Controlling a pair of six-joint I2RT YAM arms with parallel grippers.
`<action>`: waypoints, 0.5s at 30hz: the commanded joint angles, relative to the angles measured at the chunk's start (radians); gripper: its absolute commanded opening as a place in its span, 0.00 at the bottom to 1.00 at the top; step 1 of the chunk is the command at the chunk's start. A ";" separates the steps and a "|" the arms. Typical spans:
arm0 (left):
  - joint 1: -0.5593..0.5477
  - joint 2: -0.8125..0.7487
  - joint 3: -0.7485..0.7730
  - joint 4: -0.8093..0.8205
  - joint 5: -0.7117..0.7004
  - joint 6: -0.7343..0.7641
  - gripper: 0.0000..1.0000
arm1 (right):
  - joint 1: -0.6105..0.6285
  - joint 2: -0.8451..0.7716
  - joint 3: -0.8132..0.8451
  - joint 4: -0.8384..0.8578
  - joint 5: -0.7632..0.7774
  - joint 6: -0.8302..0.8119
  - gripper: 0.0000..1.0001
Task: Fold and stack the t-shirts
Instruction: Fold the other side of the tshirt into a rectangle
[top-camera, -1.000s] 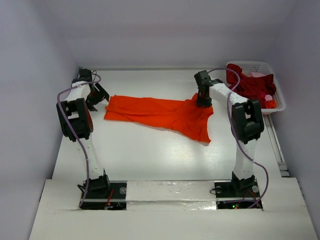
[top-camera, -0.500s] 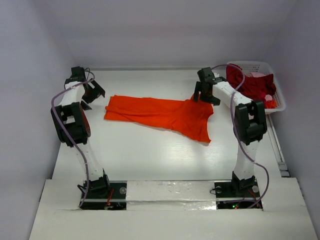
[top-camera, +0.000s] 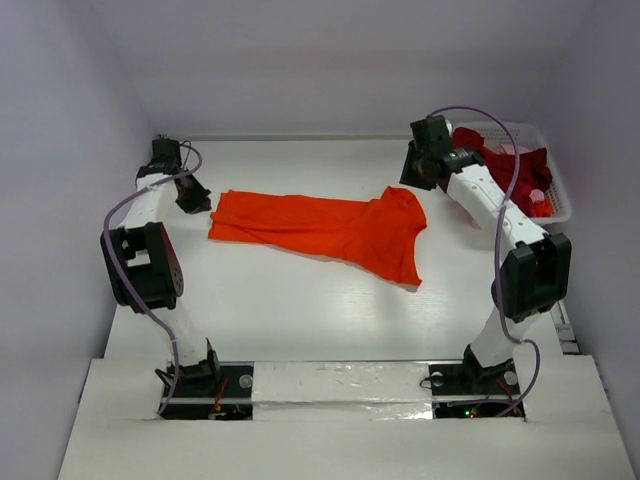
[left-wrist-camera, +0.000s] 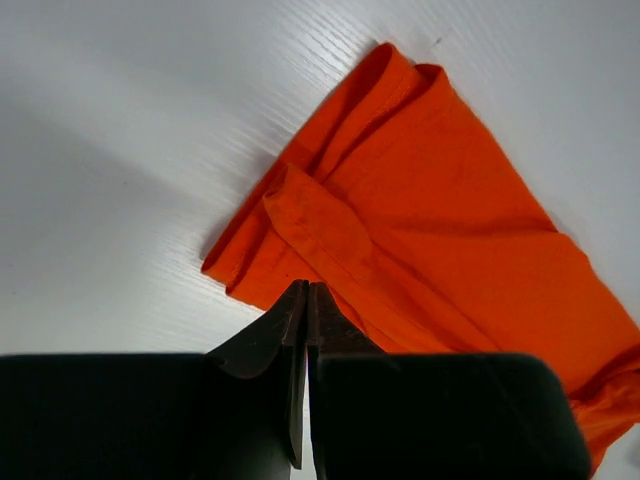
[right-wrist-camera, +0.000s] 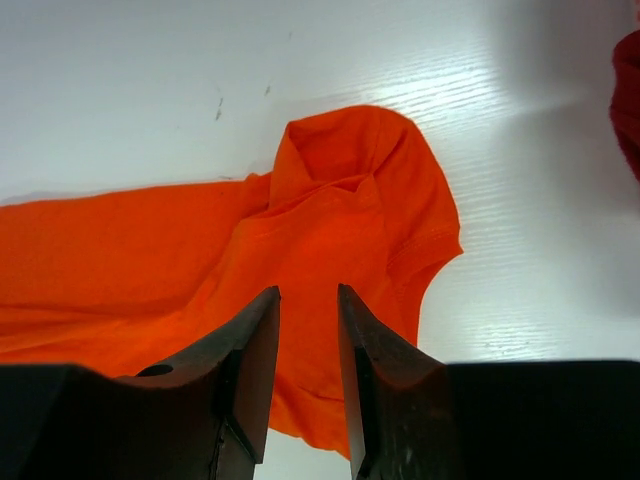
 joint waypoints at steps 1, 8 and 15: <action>-0.032 0.049 0.000 -0.003 -0.009 0.019 0.00 | 0.011 -0.006 -0.026 0.010 -0.016 -0.020 0.35; -0.050 0.099 0.035 -0.026 -0.011 0.026 0.00 | 0.011 -0.002 0.011 -0.009 0.007 -0.029 0.35; -0.050 0.111 0.050 -0.056 -0.032 0.044 0.00 | 0.011 0.009 0.023 -0.007 0.002 -0.028 0.35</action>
